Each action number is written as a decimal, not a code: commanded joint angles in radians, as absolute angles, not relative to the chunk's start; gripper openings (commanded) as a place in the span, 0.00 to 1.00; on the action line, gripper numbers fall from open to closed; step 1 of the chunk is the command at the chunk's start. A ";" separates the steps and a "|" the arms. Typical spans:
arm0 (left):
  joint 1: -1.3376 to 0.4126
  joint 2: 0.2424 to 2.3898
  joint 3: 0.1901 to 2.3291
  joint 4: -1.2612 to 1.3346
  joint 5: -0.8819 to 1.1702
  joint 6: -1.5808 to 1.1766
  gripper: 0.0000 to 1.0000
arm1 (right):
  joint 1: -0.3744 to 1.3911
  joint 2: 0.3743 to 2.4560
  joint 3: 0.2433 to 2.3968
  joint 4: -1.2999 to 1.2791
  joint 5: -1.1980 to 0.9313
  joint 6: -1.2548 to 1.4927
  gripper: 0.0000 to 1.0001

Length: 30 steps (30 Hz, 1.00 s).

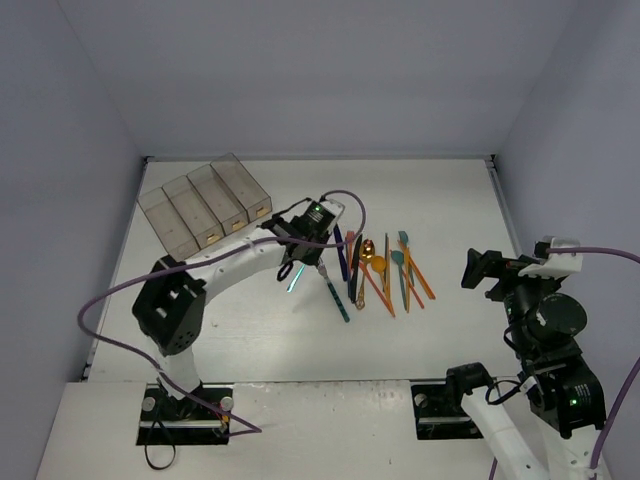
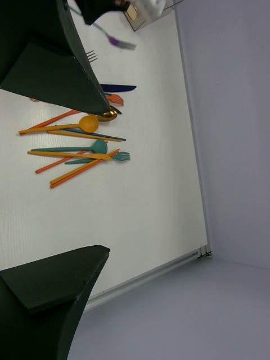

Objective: Sort the eating utensils into containers

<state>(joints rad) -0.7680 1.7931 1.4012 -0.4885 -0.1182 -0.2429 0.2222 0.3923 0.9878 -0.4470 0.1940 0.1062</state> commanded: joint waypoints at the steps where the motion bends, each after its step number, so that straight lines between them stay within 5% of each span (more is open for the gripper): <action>1: -0.671 1.584 1.407 -0.481 -0.233 -0.278 0.00 | 0.219 0.421 1.028 -0.394 0.190 0.087 1.00; 13: -0.141 1.436 1.358 -0.565 -0.370 -0.489 0.00 | 0.219 0.469 1.049 -0.394 0.178 0.060 1.00; 30: 0.129 1.942 1.746 -0.561 -0.313 -0.490 0.00 | 0.219 0.480 1.045 -0.404 0.220 0.057 1.00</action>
<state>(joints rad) 0.1017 1.9143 1.6559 -0.5777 -0.3278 -0.5052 0.2222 0.4568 1.0191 -0.4538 0.1944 0.0658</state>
